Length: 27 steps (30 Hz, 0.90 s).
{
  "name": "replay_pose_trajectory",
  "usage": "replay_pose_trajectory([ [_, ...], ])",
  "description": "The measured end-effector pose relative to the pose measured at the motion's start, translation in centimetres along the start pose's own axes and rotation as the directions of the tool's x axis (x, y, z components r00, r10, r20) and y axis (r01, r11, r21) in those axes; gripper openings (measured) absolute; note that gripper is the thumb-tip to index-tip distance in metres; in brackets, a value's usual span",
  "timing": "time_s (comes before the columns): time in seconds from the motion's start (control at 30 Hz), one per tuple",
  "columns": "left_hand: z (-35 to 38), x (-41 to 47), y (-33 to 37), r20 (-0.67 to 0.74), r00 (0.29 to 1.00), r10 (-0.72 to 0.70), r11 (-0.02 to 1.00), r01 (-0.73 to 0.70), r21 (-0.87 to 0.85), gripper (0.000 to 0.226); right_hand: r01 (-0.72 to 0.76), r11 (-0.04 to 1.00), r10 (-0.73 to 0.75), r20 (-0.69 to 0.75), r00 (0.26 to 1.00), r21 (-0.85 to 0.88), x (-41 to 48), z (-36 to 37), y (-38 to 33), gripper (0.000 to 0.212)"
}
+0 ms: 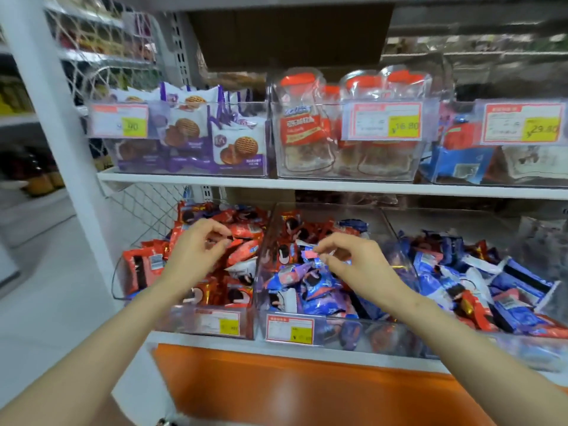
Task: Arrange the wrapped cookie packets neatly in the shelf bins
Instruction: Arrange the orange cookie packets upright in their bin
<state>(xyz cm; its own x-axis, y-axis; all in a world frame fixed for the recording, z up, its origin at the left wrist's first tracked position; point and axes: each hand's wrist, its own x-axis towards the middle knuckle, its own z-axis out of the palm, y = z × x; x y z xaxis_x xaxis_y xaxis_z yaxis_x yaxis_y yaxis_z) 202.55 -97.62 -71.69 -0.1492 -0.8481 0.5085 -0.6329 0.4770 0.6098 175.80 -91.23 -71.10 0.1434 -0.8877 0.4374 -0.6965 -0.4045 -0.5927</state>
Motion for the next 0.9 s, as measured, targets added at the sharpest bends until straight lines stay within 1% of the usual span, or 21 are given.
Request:
replay_pose_trajectory([
  [0.07,-1.5,-0.2,-2.2,-0.026,0.998,-0.052,0.998,0.052,0.032,0.016,0.027,1.0,-0.027,0.047,0.999,0.01,0.8,1.4,-1.0,0.014],
  [0.13,-2.3,-0.6,-4.0,-0.008,0.998,-0.058,0.993,0.059,0.102,0.012,0.047,0.999,-0.048,0.089,0.995,0.011,1.6,2.6,-1.8,0.014],
  [0.2,-2.3,-1.1,-5.4,0.054,0.998,-0.034,0.974,0.021,0.224,0.012,0.063,0.998,-0.064,0.124,0.99,0.008,2.4,3.7,-2.2,0.014],
  [0.27,-2.2,-1.4,-6.3,0.151,0.988,-0.028,0.932,-0.028,0.361,0.016,0.084,0.996,-0.084,0.14,0.987,0.005,3.3,4.7,-2.5,0.015],
  [0.3,-2.4,-1.3,-6.7,0.179,0.983,-0.036,0.91,-0.042,0.413,0.018,0.098,0.995,-0.096,0.142,0.985,-0.005,3.7,5.2,-2.5,0.015],
  [0.33,-2.7,-1.1,-7.0,0.177,0.983,-0.043,0.893,-0.042,0.448,0.019,0.111,0.994,-0.108,0.145,0.984,-0.017,4.1,5.7,-2.7,0.015],
  [0.37,-3.1,-0.8,-7.2,0.144,0.989,-0.042,0.886,-0.03,0.464,0.018,0.12,0.992,-0.114,0.148,0.982,-0.029,4.6,6.1,-2.8,0.015],
  [0.47,-4.3,-0.2,-7.3,-0.054,0.997,-0.051,0.902,0.07,0.425,0.014,0.138,0.987,-0.123,0.163,0.979,-0.083,6.0,7.1,-3.2,0.014],
  [0.5,-4.2,-0.1,-7.3,-0.085,0.996,-0.037,0.906,0.069,0.417,0.014,0.141,0.985,-0.124,0.162,0.979,-0.1,6.5,7.3,-3.3,0.013],
  [0.53,-4.0,-0.1,-7.2,-0.075,0.997,0.008,0.903,0.025,0.43,0.015,0.141,0.983,-0.122,0.157,0.98,-0.114,7.0,7.5,-3.4,0.013],
  [0.57,-3.5,-0.1,-7.1,-0.026,0.997,0.072,0.888,-0.052,0.457,0.018,0.136,0.982,-0.116,0.151,0.982,-0.131,7.5,7.6,-3.4,0.012],
  [0.63,-2.4,0.1,-7.0,0.103,0.978,0.18,0.837,-0.207,0.507,0.033,0.131,0.976,-0.106,0.145,0.984,-0.174,8.3,7.7,-3.2,0.012],
  [0.67,-2.1,0.3,-7.1,0.148,0.968,0.205,0.815,-0.252,0.521,0.041,0.13,0.971,-0.101,0.148,0.984,-0.199,8.6,7.8,-3.2,0.013],
  [0.73,-1.7,0.7,-7.0,0.191,0.967,0.171,0.788,-0.25,0.562,0.053,0.119,0.962,-0.079,0.167,0.983,-0.245,9.3,8.1,-3.1,0.016],
  [0.77,-1.6,0.9,-7.1,0.192,0.973,0.127,0.786,-0.217,0.579,0.057,0.108,0.958,-0.061,0.18,0.982,-0.266,9.6,8.3,-3.2,0.021],
  [0.83,-1.4,1.1,-7.3,0.161,0.987,0.023,0.803,-0.115,0.585,0.064,0.088,0.948,-0.028,0.198,0.98,-0.306,10.3,8.7,-3.5,0.037],
  [0.9,-1.5,1.2,-7.7,0.125,0.992,-0.035,0.815,-0.044,0.577,0.066,0.063,0.946,0.011,0.227,0.974,-0.318,11.0,9.1,-3.7,0.052],
])
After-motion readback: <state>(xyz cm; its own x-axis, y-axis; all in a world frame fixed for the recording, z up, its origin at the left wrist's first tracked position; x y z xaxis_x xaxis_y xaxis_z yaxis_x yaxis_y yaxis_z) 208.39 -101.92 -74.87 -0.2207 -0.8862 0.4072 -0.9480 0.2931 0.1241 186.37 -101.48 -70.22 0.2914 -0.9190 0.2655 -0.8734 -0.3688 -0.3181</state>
